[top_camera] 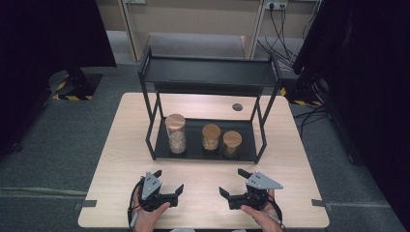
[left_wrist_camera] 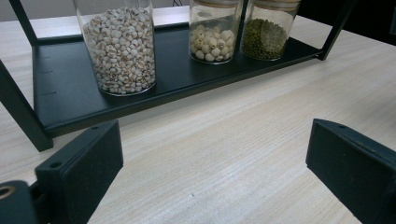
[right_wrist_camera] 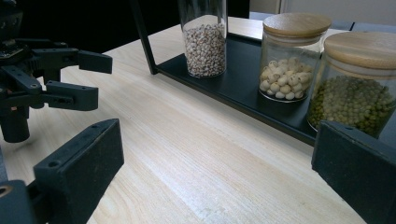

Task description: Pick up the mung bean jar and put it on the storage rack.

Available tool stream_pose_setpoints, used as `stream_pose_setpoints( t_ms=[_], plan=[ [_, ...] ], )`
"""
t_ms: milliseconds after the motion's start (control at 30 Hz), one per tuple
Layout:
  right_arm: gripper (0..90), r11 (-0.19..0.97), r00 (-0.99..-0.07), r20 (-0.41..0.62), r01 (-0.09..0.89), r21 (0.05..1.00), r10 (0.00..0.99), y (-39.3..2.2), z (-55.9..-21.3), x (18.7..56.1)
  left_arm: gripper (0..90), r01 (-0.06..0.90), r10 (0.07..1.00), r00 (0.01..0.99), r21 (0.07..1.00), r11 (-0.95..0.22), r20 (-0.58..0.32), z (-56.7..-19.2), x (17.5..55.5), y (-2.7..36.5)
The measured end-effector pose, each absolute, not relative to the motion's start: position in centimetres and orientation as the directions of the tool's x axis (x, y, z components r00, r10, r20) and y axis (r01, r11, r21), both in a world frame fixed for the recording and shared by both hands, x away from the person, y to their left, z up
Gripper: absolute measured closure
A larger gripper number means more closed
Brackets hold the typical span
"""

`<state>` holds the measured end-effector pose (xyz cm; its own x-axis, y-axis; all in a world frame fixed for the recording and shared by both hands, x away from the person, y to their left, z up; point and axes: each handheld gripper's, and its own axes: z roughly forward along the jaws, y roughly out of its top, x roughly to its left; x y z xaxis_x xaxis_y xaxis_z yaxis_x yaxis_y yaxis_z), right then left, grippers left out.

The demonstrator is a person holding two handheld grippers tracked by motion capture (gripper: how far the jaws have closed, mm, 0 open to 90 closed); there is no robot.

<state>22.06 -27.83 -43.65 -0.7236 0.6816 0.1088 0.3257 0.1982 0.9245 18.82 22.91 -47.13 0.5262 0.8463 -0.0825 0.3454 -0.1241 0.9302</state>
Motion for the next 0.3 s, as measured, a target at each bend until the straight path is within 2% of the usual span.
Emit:
stream_pose_setpoints(
  t_ms=[300],
  plan=[
    [2.7, 0.197, -0.724, 0.109, 0.325, 0.925, 0.681, -27.85, -43.64, 22.04, 3.4, 0.344, 0.847, 0.525, 0.931, -0.125, -0.081, -47.1, 18.81, 22.91]
  ],
)
